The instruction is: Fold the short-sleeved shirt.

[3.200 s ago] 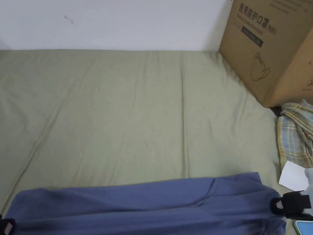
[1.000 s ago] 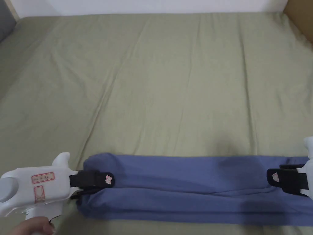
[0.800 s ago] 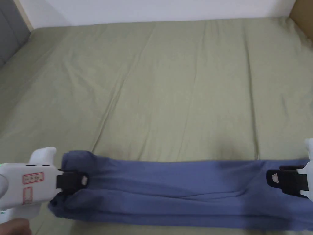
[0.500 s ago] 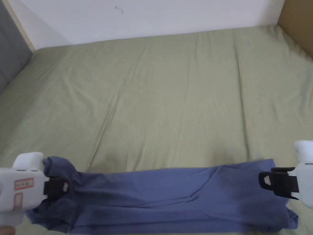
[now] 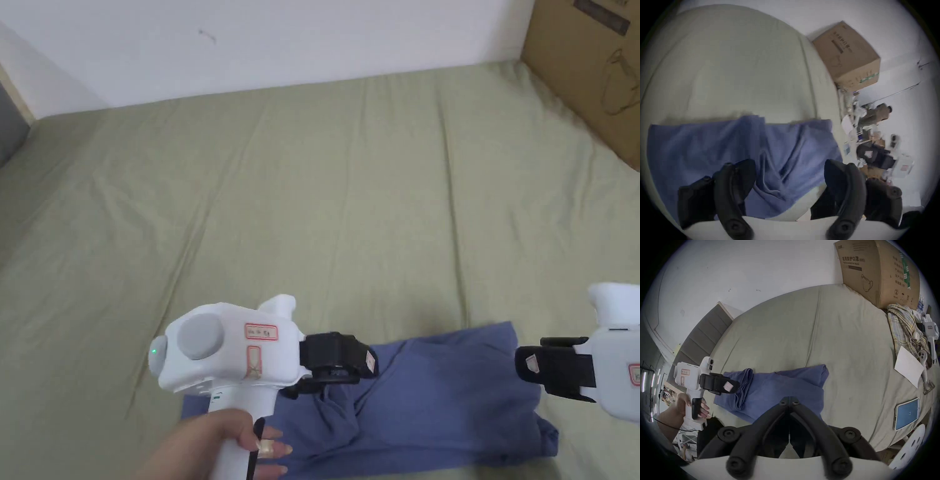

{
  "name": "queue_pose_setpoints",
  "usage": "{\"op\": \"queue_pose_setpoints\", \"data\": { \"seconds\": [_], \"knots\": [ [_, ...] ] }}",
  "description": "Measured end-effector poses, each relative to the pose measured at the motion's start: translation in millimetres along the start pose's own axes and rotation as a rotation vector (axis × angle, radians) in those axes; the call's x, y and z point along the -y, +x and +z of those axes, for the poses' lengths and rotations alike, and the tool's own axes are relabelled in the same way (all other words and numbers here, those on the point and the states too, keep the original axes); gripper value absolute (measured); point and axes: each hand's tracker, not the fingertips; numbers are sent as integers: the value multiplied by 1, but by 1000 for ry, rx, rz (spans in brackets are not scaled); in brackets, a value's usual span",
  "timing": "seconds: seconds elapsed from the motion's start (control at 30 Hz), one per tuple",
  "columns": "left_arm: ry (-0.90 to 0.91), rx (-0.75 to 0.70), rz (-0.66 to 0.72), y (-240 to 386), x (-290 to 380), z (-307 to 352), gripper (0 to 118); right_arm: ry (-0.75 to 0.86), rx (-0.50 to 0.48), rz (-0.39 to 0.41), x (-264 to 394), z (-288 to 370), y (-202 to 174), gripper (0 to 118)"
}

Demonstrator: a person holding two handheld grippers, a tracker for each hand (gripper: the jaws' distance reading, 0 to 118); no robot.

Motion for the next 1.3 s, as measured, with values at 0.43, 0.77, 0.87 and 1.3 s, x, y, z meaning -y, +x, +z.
{"op": "queue_pose_setpoints", "data": {
  "seconds": [0.43,0.77,0.87,1.3],
  "knots": [
    [-40,-277,-172,-6,13,33,0,6,-27,-11,-5,-12,-5,0],
    [-127,-3,-32,-9,17,-32,0,-18,1,8,1,-10,-4,0],
    [-61,65,-5,-22,18,7,0,-18,0,2,1,-10,-3,0],
    [156,93,388,-198,51,143,113,-64,-1,14,-1,-32,-18,0]
  ]
}}
